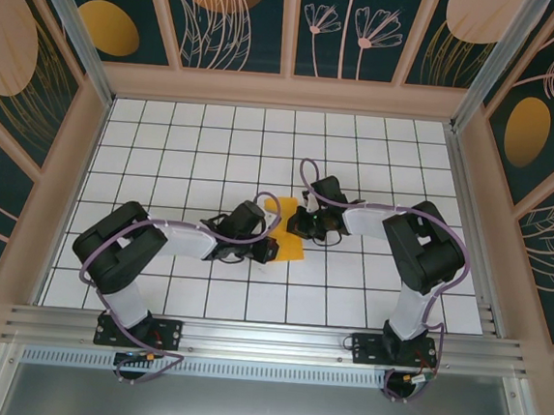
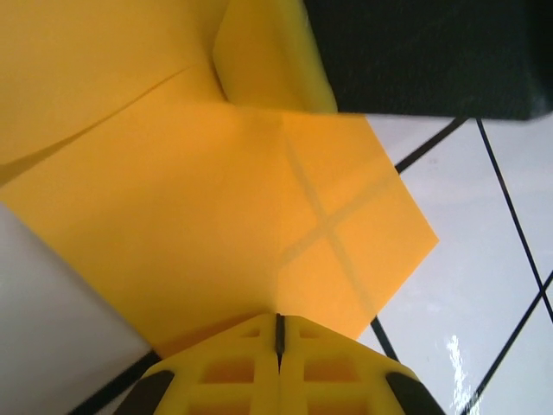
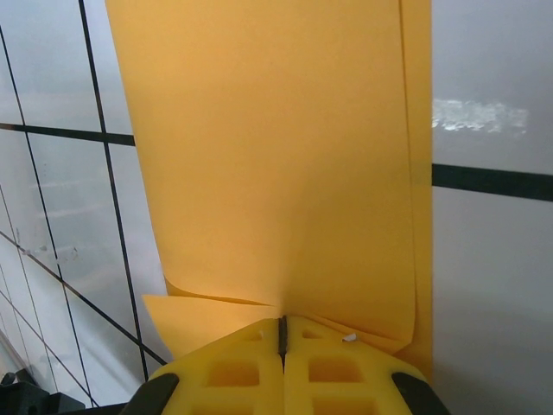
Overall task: Fold a paper plane with a square sheet of paper (fold left side to right side)
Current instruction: Fold the triangle a second time at the center of the table.
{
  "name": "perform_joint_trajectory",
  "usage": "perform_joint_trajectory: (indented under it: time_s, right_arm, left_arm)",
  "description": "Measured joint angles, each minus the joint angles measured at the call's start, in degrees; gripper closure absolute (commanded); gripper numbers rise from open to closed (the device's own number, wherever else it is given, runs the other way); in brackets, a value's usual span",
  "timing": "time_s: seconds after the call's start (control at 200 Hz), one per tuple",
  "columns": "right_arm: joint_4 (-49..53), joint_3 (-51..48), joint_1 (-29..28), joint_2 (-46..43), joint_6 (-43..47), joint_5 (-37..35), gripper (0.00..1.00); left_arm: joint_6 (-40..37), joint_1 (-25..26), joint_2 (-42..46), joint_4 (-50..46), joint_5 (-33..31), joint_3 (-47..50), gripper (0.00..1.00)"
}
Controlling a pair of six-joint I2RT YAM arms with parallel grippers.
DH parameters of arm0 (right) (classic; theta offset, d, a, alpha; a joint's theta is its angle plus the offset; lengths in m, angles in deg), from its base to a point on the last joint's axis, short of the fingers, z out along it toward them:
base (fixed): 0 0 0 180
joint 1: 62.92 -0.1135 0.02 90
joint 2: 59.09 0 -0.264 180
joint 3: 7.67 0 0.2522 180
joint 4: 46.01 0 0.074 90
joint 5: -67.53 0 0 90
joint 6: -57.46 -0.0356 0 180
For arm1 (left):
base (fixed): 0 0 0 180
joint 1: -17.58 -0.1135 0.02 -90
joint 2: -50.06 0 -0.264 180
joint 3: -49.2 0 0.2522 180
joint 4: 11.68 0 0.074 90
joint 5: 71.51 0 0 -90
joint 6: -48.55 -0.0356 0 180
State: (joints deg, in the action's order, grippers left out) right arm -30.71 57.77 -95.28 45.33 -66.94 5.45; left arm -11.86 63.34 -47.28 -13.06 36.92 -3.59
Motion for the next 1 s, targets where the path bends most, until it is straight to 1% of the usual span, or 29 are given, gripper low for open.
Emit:
perform_joint_trajectory:
  time_s: [0.2, 0.29, 0.38, 0.435, 0.465, 0.495, 0.52, 0.55, 0.591, 0.711, 0.816, 0.936, 1.001]
  right_arm:
    - [0.15, 0.04, 0.00, 0.00, 0.50, 0.02, 0.98]
    - [0.17, 0.09, 0.00, 0.00, 0.83, 0.07, 0.97]
    - [0.17, 0.11, 0.00, 0.00, 0.87, 0.22, 0.94]
    - [0.17, 0.15, 0.00, -0.02, 0.87, 0.24, 0.92]
    - [0.17, 0.15, 0.00, -0.02, 0.92, 0.26, 0.90]
    - [0.17, 0.15, 0.00, -0.09, 0.98, 0.26, 0.89]
    - [0.17, 0.15, 0.00, -0.13, 1.05, 0.20, 0.84]
    - [0.28, 0.15, 0.02, -0.28, 0.92, 0.15, 0.81]
    - [0.33, 0.15, 0.02, -0.66, 1.22, 0.11, 0.76]
    - [0.39, 0.26, 0.13, -2.97, 1.31, -0.33, 0.63]
    - [0.46, 0.37, 0.44, -6.08, 1.92, -1.20, 0.54]
    - [0.50, 0.31, 2.34, -9.62, 2.82, -1.79, 0.47]
    - [0.39, -0.35, 3.91, -11.85, 3.02, -2.45, 0.46]
  left_arm:
    - [0.04, 0.00, 4.26, -0.63, 2.12, 4.55, 0.96]
    - [0.26, 0.00, 5.97, -1.55, 2.10, 5.86, 0.96]
    - [0.52, 0.00, 8.15, -4.44, 1.66, 6.25, 0.96]
    - [0.66, 0.00, 9.90, -6.08, 0.57, 6.23, 0.94]
    - [0.70, -0.07, 10.99, -7.13, -0.11, 6.05, 0.92]
    - [0.85, -0.28, 12.11, -7.91, -0.76, 5.79, 0.86]
    - [0.98, -0.57, 13.03, -8.52, -1.14, 5.46, 0.82]
    - [1.25, -1.14, 14.01, -8.94, -1.70, 5.01, 0.76]
    - [2.21, -2.23, 15.13, -9.29, -2.45, 4.28, 0.64]
    - [3.91, -6.08, 16.39, -9.11, -3.82, 2.12, 0.52]
    - [5.73, -8.24, 15.28, -8.37, -4.13, 0.57, 0.49]
    - [7.37, -9.03, 11.78, -5.86, -3.23, -1.18, 0.47]
    - [7.96, -9.14, 9.51, -3.82, -1.51, -1.77, 0.46]
